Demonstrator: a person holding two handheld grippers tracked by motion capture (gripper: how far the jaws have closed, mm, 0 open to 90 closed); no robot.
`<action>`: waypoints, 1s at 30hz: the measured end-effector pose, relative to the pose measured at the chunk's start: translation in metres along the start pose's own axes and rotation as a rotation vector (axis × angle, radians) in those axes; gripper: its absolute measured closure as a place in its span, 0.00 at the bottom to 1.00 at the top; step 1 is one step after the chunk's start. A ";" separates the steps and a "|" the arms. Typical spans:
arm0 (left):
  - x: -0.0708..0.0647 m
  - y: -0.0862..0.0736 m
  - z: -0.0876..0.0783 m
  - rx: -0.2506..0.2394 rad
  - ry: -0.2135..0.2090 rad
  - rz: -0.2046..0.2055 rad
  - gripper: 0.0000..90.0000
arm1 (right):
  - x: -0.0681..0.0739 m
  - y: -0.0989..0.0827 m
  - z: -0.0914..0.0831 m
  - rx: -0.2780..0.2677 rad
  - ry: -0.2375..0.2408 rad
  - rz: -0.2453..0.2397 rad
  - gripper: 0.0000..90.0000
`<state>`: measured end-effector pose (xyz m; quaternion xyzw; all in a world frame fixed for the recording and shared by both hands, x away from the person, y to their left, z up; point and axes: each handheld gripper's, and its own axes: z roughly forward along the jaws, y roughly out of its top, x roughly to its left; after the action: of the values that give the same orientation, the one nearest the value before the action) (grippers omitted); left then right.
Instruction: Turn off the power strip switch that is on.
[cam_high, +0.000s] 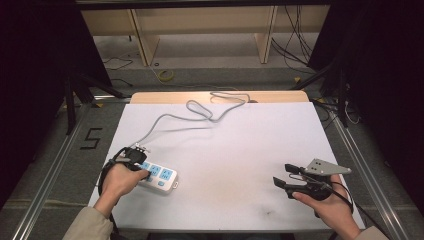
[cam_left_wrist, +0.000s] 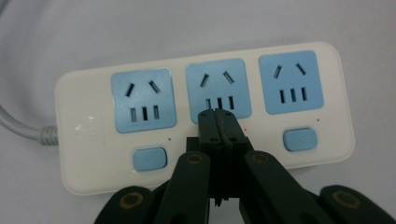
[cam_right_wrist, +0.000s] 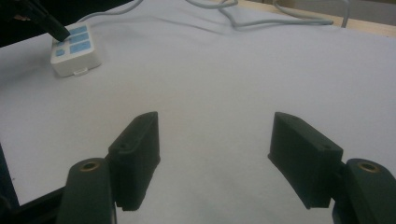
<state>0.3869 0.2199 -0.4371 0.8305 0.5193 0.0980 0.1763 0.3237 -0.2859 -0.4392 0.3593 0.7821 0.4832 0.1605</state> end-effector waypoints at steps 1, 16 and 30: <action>0.000 0.000 0.000 0.001 0.001 -0.002 1.00 | 0.000 0.000 0.000 0.000 0.000 0.000 0.37; 0.001 -0.001 0.000 -0.005 -0.008 -0.004 1.00 | 0.000 0.000 0.000 -0.001 0.000 0.002 0.37; 0.001 0.000 -0.005 -0.066 -0.010 -0.002 1.00 | 0.000 0.000 0.000 -0.002 0.000 0.002 0.37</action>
<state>0.3853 0.2214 -0.4326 0.8241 0.5157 0.1107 0.2066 0.3237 -0.2860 -0.4389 0.3600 0.7812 0.4841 0.1604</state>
